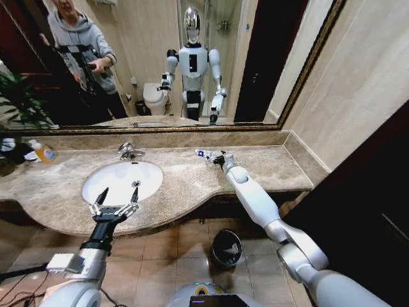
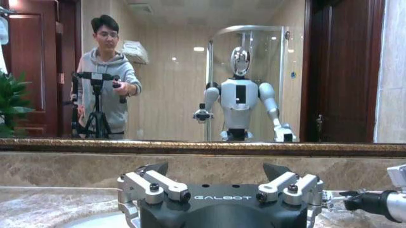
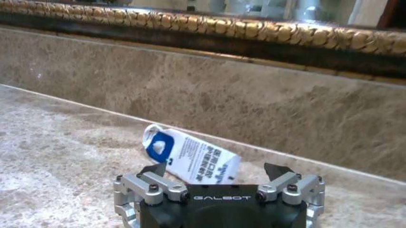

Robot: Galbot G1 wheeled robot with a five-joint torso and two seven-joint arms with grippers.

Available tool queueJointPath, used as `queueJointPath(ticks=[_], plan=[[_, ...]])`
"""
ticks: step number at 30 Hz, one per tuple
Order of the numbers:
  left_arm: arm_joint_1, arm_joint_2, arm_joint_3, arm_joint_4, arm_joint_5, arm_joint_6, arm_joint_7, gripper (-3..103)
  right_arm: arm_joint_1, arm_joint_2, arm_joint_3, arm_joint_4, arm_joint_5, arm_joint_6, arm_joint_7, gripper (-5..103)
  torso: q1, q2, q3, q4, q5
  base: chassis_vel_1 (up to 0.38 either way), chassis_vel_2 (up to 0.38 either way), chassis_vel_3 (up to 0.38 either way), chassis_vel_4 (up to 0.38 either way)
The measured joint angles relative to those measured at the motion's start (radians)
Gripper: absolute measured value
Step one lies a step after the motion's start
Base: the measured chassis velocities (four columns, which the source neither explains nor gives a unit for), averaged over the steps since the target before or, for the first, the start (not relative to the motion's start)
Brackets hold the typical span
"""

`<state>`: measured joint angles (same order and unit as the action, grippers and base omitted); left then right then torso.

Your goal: Pick up the trash from the sink and place it in the trash bin.

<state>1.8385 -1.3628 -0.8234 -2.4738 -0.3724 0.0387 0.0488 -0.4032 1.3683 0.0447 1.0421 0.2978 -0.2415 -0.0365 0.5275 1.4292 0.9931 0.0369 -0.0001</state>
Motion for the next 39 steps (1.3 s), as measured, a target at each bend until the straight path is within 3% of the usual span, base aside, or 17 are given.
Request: queueJointPath(ticks=[9,14,18,20,22,23,27,32,35,39], plan=[[0.0,0.0,0.0,0.0,0.0,0.0,0.0,100,0.023,0.021,-0.001,-0.04,0.004,0.009,-0.012,99,0.0,0.0,0.0,-0.0001,0.0001,0.0,0.0,0.0,0.0],[0.0,0.0,0.0,0.0,0.0,0.0,0.0,100,0.029,0.029,-0.003,-0.053,0.005,0.02,-0.021,84,0.0,0.0,0.0,-0.0001,0.0,0.0,0.0,0.0,0.0],[0.0,0.0,0.0,0.0,0.0,0.0,0.0,100,0.029,0.035,-0.008,-0.059,0.004,0.027,-0.026,63,0.0,0.0,0.0,0.0,0.0001,0.0,0.0,0.0,0.0],[0.0,0.0,0.0,0.0,0.0,0.0,0.0,100,0.03,0.036,-0.009,-0.059,0.004,0.028,-0.027,63,0.0,0.0,0.0,-0.0001,0.0001,0.0,0.0,0.0,0.0],[0.0,0.0,0.0,0.0,0.0,0.0,0.0,100,0.029,0.035,-0.01,-0.055,0.004,0.028,-0.027,52,0.0,0.0,0.0,-0.0001,0.0001,0.0,0.0,0.0,0.0],[0.0,0.0,0.0,0.0,0.0,0.0,0.0,100,0.029,0.035,-0.01,-0.055,0.004,0.028,-0.027,52,0.0,0.0,0.0,-0.0001,0.0001,0.0,0.0,0.0,0.0],[0.0,0.0,0.0,0.0,0.0,0.0,0.0,100,0.007,0.022,-0.017,-0.022,0.009,0.023,-0.027,30,0.0,0.0,0.0,-0.0001,0.0001,0.0,0.0,0.0,0.0],[0.0,0.0,0.0,0.0,0.0,0.0,0.0,100,-0.007,0.013,-0.022,-0.008,0.009,0.023,-0.026,19,0.0,0.0,0.0,0.0,0.0002,0.0,0.0,0.0,0.0],[0.0,0.0,0.0,0.0,0.0,0.0,0.0,100,-0.018,0.001,-0.026,0.016,0.014,0.02,-0.024,4,0.0,0.0,0.0,0.0,0.0002,0.0,0.0,0.0,0.0],[0.0,0.0,0.0,0.0,0.0,0.0,0.0,100,-0.028,-0.008,-0.028,0.035,0.021,0.016,-0.023,1,0.0,0.0,0.0,-0.0001,0.0002,0.0,0.0,0.0,0.0]])
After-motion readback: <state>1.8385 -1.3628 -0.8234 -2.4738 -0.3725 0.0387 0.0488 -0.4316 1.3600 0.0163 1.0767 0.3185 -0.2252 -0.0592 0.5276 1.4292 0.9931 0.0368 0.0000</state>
